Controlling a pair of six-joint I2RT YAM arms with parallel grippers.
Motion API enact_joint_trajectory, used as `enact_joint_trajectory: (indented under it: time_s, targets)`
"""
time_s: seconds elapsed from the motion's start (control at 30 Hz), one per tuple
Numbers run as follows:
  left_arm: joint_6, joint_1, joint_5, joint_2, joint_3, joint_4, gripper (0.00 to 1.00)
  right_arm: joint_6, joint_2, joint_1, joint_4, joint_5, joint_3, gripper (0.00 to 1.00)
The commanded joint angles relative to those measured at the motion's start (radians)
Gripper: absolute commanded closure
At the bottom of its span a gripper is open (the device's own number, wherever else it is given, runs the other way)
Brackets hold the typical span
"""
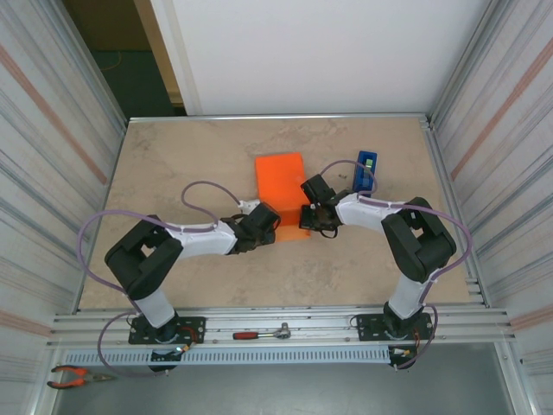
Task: Wrap the gift box in paper
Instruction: Fold the third fold of the wrapping paper on the gift box.
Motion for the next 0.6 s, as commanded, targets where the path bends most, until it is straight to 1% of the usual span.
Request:
enact_joint_trajectory:
  time_s: [0.0,0.13,0.17,0.23,0.43,0.53,0.57]
  targets:
    - [-0.022,0.004,0.018,-0.025,-0.013,0.037,0.64,0.028,-0.017,0.014,-0.032,0.005,-0.024,1.0]
    - [-0.014,0.002,0.018,0.001,0.014,0.038,0.8,0.037,-0.015,0.018,-0.029,0.005,-0.033,1.0]
    - [-0.011,0.002,0.019,0.008,0.025,0.034,0.85,0.04,-0.014,0.017,-0.028,0.005,-0.033,1.0]
    - [-0.004,0.003,0.018,0.025,0.042,0.023,1.0,0.043,-0.015,0.016,-0.027,0.003,-0.036,1.0]
    - [0.031,-0.011,-0.024,0.042,0.083,-0.035,1.0,0.047,-0.009,0.019,-0.022,-0.001,-0.043,1.0]
    - [0.034,-0.012,-0.035,0.04,0.106,-0.095,1.0,0.049,-0.006,0.02,-0.021,-0.002,-0.044,1.0]
    - [0.031,-0.012,-0.04,0.032,0.106,-0.11,0.84,0.049,-0.006,0.019,-0.022,-0.002,-0.044,1.0]
